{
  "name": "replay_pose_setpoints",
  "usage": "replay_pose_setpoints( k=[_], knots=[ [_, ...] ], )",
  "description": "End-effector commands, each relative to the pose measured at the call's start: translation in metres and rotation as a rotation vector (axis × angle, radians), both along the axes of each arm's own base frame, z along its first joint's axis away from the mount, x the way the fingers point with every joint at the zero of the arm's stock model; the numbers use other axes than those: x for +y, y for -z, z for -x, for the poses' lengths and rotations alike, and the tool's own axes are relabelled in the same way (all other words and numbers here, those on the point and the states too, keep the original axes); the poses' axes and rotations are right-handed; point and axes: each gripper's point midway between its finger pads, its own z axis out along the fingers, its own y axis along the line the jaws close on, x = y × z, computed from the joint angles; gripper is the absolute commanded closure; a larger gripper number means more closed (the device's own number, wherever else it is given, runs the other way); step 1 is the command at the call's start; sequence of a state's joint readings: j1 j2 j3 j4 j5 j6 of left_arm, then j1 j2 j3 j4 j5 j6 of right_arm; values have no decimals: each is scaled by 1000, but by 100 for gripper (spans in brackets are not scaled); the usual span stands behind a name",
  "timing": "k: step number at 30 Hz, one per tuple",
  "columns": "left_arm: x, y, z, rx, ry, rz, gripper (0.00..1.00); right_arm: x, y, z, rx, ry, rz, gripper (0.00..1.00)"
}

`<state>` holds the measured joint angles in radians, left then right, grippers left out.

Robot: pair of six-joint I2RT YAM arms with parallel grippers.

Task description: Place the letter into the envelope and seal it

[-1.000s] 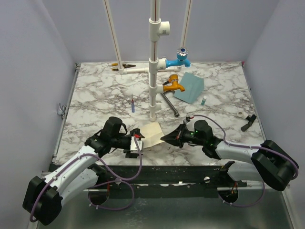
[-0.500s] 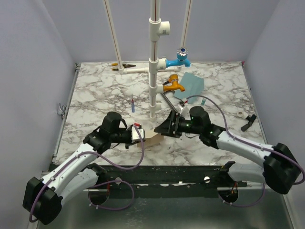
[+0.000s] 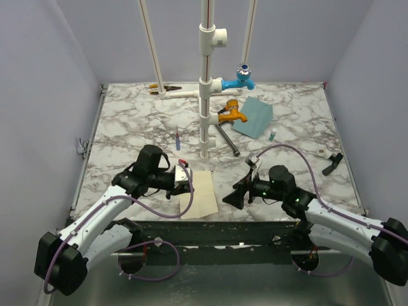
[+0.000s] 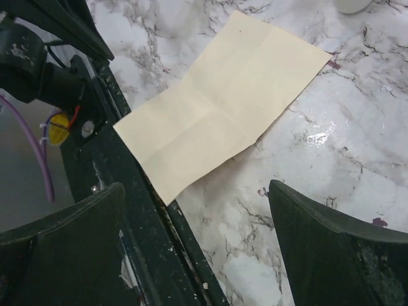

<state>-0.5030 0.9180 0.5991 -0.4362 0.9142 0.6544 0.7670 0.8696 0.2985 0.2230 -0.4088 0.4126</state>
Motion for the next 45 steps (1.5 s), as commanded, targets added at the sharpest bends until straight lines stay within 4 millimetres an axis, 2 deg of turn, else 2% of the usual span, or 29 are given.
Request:
replay_pose_setpoints(
  k=[1,3,5,7,10,13,15,20,23,25,27,30,33,36,41,43,45],
  knots=[
    [2,2,2,-7,25,-9,100,9,-3,-8,-135,-44,-18,3],
    [7,12,-7,-44,-3,-56,100,15,3,-6,-132,-78,-2,3],
    [15,22,-13,-104,-13,-105,100,19,17,-4,-128,-93,74,3],
    [21,29,-18,-145,-27,-150,100,22,37,8,-145,-135,199,1],
    [26,31,-17,-141,-35,-173,100,40,29,38,-310,-262,230,0],
    [25,31,-13,-129,-20,-166,100,50,18,46,-539,-346,268,0],
    [25,30,-14,-128,-24,-167,100,53,22,52,-645,-446,319,0],
    [33,33,-19,-143,-71,-197,100,36,73,46,-843,-651,690,0],
    [36,34,-20,-138,-88,-199,100,34,84,39,-885,-700,800,3],
    [37,36,-20,-129,-92,-199,100,37,82,33,-935,-691,832,8],
    [37,38,-19,-122,-92,-203,100,48,70,26,-1004,-634,811,10],
    [38,42,-18,-113,-92,-211,100,56,60,29,-1027,-627,768,12],
    [39,44,-18,-108,-87,-216,100,57,63,33,-1024,-657,770,13],
    [38,45,-18,-99,-84,-217,100,57,71,36,-1019,-698,786,18],
    [36,44,-20,-80,-87,-219,100,66,74,33,-1044,-702,793,21],
    [36,45,-20,-78,-88,-219,100,68,77,31,-1047,-705,801,29],
    [36,44,-20,-81,-89,-218,100,69,80,29,-1045,-695,813,45]
  ],
)
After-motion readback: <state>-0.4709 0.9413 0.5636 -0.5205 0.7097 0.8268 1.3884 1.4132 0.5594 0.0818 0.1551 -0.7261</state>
